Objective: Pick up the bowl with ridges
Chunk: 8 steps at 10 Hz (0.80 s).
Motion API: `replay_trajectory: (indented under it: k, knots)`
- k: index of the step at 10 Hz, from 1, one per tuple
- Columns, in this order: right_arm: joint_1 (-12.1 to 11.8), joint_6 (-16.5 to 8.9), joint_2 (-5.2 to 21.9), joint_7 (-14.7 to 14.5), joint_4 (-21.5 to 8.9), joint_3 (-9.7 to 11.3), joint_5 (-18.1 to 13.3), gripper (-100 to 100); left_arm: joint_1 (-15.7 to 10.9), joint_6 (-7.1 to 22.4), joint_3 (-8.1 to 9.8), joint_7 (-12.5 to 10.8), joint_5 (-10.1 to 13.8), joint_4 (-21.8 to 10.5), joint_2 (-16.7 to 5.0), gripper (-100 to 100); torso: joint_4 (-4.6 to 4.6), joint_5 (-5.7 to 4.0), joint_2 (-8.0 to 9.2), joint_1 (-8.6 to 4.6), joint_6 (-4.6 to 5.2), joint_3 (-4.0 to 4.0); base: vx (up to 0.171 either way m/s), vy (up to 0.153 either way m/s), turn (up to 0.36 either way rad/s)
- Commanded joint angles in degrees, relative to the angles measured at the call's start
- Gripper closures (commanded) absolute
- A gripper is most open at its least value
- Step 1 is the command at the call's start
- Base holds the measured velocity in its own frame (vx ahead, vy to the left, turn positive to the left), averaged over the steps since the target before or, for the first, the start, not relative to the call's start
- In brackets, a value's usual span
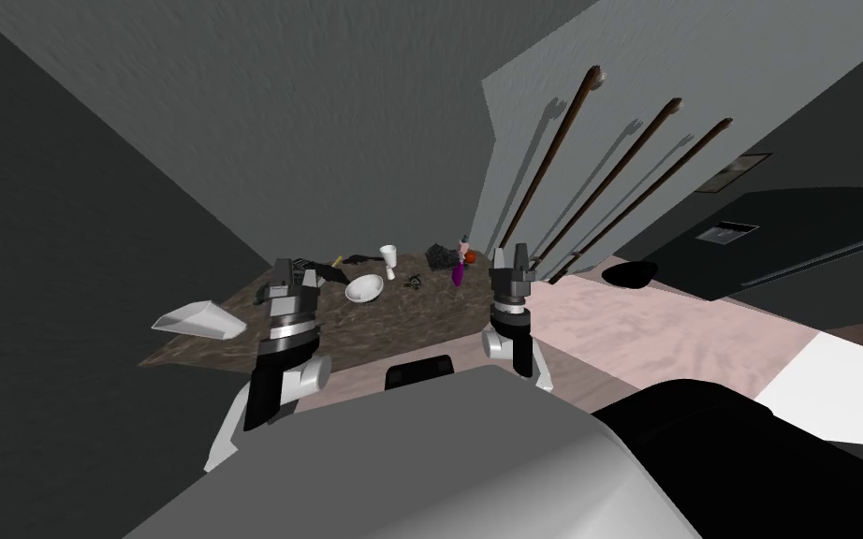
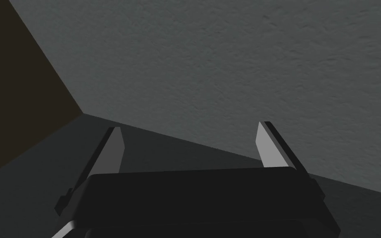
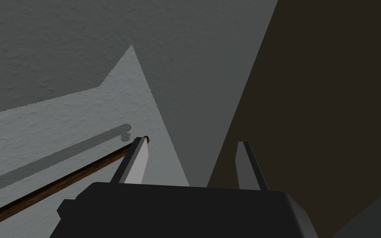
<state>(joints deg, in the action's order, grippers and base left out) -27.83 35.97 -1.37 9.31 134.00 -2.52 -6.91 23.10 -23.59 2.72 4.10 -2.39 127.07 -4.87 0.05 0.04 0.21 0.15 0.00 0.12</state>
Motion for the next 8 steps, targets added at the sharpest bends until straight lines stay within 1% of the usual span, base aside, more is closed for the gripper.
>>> replay_trajectory:
  k: [1, 2, 3, 4, 5, 6, 7, 8]
  knots:
    - [0.00, 0.00, 0.00, 0.00, 0.00, 0.00, 0.00, 0, -2.67, 2.86, 0.24, -1.13, 0.28, -1.76, -0.71, -100, 0.00, 0.00, 0.00, 0.00, 0.00, 0.00, -0.071, 0.047, 0.038]
    - [0.00, 0.00, 0.00, 0.00, 0.00, 0.00, 0.00, 0, -2.67, 3.96, 0.24, -1.13, 0.28, -1.76, -0.71, -100, 0.00, 0.01, 0.02, 0.04, 0.01, 0.01, -0.055, 0.046, 0.003]
    - [0.00, 0.00, 0.00, 0.00, 0.00, 0.00, 0.00, 0, -4.57, 5.92, 0.32, -1.87, 0.45, -3.04, -1.10, -100, 0.00, 0.01, 0.00, 0.03, 0.00, 0.00, -0.053, 0.043, 0.024]
    - [0.00, 0.00, 0.00, 0.00, 0.00, 0.00, 0.00, 0, -4.57, 6.72, 0.32, -1.87, 0.45, -3.04, -1.10, -100, 0.00, 0.01, -0.01, 0.02, 0.00, -0.01, -0.042, 0.039, 0.009]
    - [0.00, 0.00, 0.00, 0.00, 0.00, 0.00, 0.00, 0, -6.59, 8.36, 0.39, -2.62, 0.62, -4.45, -1.46, -100, -0.01, 0.00, -0.05, 0.00, 0.00, -0.03, -0.053, 0.051, 0.028]
    - [0.00, 0.00, 0.00, 0.00, 0.00, 0.00, 0.00, 0, -6.59, 9.70, 0.39, -2.62, 0.62, -4.45, -1.46, -100, -0.01, 0.01, -0.04, 0.04, 0.00, -0.02, -0.045, 0.036, 0.006]
    - [0.00, 0.00, 0.00, 0.00, 0.00, 0.00, 0.00, 0, -8.73, 11.65, 0.44, -3.39, 0.80, -5.98, -1.78, -100, -0.01, 0.00, -0.05, -0.01, 0.00, -0.03, -0.041, 0.046, 0.028]
    - [0.00, 0.00, 0.00, 0.00, 0.00, 0.00, 0.00, 0, -8.73, 12.90, 0.44, -3.39, 0.80, -5.98, -1.78, -100, -0.02, 0.00, -0.07, 0.03, 0.00, -0.04, -0.037, 0.036, 0.009]
